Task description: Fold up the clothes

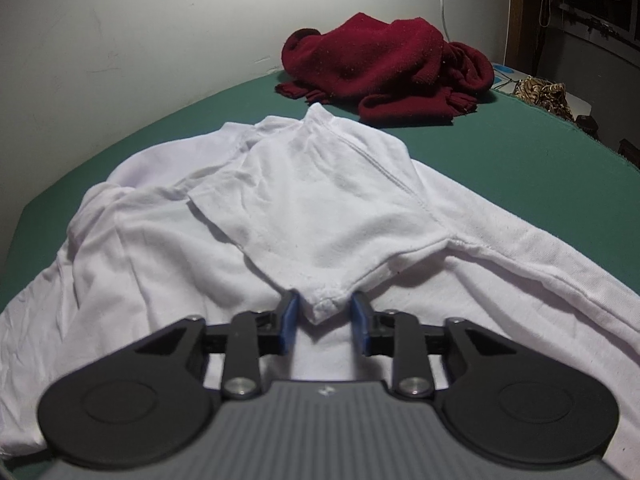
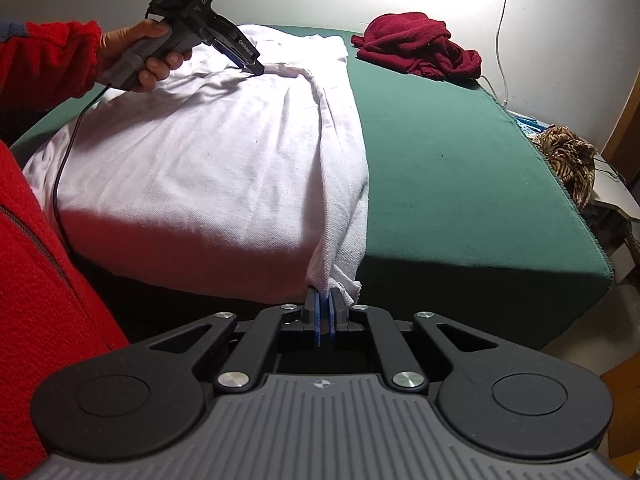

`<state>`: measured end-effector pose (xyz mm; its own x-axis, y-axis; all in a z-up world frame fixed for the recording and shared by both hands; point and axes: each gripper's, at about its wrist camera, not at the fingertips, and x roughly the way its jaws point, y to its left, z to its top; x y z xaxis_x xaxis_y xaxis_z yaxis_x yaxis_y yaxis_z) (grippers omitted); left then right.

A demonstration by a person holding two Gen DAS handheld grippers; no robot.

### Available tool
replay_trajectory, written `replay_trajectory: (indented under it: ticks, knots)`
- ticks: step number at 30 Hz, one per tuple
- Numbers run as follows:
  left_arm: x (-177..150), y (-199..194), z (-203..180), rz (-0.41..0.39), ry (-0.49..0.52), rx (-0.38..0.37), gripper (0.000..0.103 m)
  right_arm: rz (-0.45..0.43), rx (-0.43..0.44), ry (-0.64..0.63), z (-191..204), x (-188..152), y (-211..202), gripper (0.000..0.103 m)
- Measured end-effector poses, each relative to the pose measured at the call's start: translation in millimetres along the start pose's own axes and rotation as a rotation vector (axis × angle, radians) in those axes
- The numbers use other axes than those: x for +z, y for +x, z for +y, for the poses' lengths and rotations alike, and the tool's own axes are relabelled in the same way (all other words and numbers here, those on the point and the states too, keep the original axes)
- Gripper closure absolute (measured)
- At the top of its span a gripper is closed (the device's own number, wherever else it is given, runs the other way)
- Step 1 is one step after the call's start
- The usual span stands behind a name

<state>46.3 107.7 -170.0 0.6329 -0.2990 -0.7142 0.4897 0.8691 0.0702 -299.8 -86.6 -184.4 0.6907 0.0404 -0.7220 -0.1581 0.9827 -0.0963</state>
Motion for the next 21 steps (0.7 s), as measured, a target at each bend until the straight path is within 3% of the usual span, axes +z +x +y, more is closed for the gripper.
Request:
replay_trajectory:
  ticks: [8, 12, 21]
  knots:
    - [19, -39, 3, -0.121, 0.054, 0.018, 0.098, -0.027, -0.033, 0.017, -5, 5, -14, 0.099]
    - [27, -49, 7, -0.145, 0.069, 0.03, 0.098, -0.05, -0.002, 0.006, -1, 11, -24, 0.099]
    - [11, -16, 21, -0.031, 0.063, 0.081, 0.098, 0.032, 0.103, -0.133, 32, 4, -9, 0.099]
